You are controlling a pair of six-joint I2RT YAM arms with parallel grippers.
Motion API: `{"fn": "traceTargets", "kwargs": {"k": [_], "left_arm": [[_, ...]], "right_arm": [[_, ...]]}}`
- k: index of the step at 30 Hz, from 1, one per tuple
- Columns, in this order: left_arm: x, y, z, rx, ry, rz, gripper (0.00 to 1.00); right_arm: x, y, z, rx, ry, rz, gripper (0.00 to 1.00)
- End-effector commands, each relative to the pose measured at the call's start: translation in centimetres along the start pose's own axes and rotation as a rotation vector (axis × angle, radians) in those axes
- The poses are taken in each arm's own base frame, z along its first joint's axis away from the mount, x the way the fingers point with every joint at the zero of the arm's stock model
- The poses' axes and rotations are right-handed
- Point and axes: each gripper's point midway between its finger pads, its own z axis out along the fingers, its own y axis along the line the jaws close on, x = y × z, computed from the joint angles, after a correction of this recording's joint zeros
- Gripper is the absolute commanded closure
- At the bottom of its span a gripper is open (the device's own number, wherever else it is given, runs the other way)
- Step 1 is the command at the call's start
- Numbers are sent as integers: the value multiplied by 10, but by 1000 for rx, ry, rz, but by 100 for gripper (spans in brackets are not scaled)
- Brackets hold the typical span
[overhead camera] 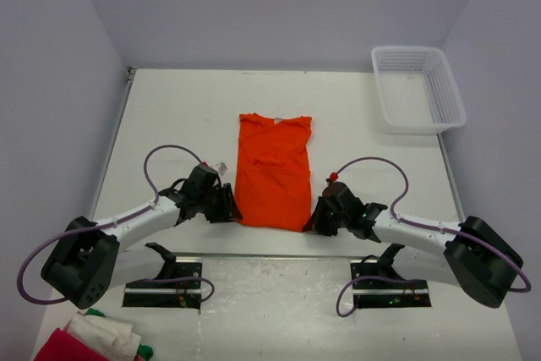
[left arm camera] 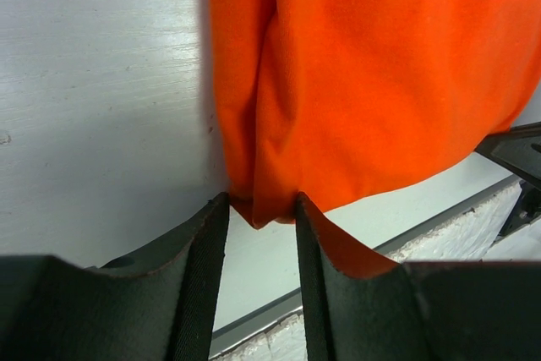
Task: Fold and stack the t-shirts
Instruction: Grab one side of the 2/3 rectangular tshirt with both arms
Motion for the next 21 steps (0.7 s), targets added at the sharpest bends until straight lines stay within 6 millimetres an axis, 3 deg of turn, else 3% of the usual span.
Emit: {"fn": "traceTargets", "kwargs": {"k": [1,3,5,6,7,10,21], "left_arm": [[26,34,1,-120,65,-15,61],[28,34,1,-115,67,-17,62],[29,34,1,-112,65,-21,70],[29,35,1,-111,64,-23,75],[30,34,1,-109,66,-24,86],[32,34,0,-103,75,-26,100],[42,16,-20,2,82,-33,100]], "right_arm": [[2,-13,-1,55,-5,-12,100],[2,-14,0,56,-4,-12,100],[2,-13,0,55,-5,-10,100],[2,-13,0,55,-5,-12,100],[2,-14,0,59,-3,-12,100],[2,-14,1,64,0,-19,100],[-5,-18,-21,126,-41,-148,100]]}}
